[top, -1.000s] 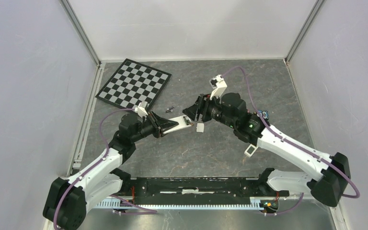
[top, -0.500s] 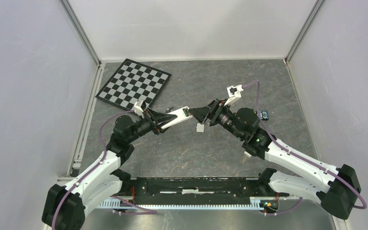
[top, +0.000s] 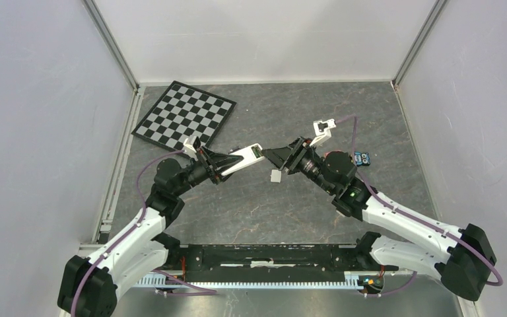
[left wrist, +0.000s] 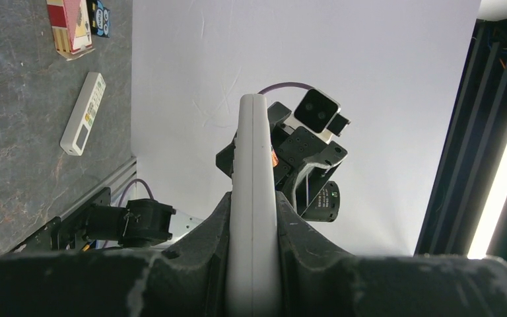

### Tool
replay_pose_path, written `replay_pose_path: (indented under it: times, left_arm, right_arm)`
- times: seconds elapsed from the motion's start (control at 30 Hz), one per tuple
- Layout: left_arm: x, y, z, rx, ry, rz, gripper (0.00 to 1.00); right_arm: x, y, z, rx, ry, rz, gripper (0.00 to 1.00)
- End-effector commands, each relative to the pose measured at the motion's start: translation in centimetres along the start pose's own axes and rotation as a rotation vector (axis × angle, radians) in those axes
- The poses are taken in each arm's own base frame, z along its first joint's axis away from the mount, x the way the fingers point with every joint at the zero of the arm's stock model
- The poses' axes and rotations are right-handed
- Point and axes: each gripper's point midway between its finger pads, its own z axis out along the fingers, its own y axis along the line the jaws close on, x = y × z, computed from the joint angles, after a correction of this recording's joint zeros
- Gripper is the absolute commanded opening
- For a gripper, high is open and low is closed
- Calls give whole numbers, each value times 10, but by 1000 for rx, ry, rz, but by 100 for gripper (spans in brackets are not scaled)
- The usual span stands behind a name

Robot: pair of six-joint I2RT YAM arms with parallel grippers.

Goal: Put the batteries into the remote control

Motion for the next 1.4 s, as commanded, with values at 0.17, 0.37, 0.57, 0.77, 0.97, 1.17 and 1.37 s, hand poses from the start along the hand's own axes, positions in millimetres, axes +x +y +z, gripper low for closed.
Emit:
replay_pose_path:
  times: [0.17, 0.37, 0.57, 0.77, 0.97, 1.17, 1.37]
  left_arm:
    - [9, -37, -3, 109, 36, 39, 2]
    - [12, -41, -4, 119, 50, 55, 2]
    - [17, -48, -5, 131, 68, 112, 2]
    - [25, -59, -7, 153, 100, 177, 2]
    - [34, -74, -11, 199, 131, 270, 2]
    - [41, -86, -18, 239, 127, 421, 2]
    - [45, -85, -24, 249, 123, 617, 2]
  right_arm:
    - [-5, 2, 5, -17, -39, 34, 50]
    - [-2, -2, 8, -5, -30, 41, 47]
    - [3, -7, 12, 9, -16, 43, 44]
    - [9, -12, 16, 26, 5, 51, 38]
    - [19, -23, 20, 81, 51, 72, 32]
    - [29, -39, 19, 151, 95, 107, 27]
    - [36, -54, 16, 222, 143, 103, 28]
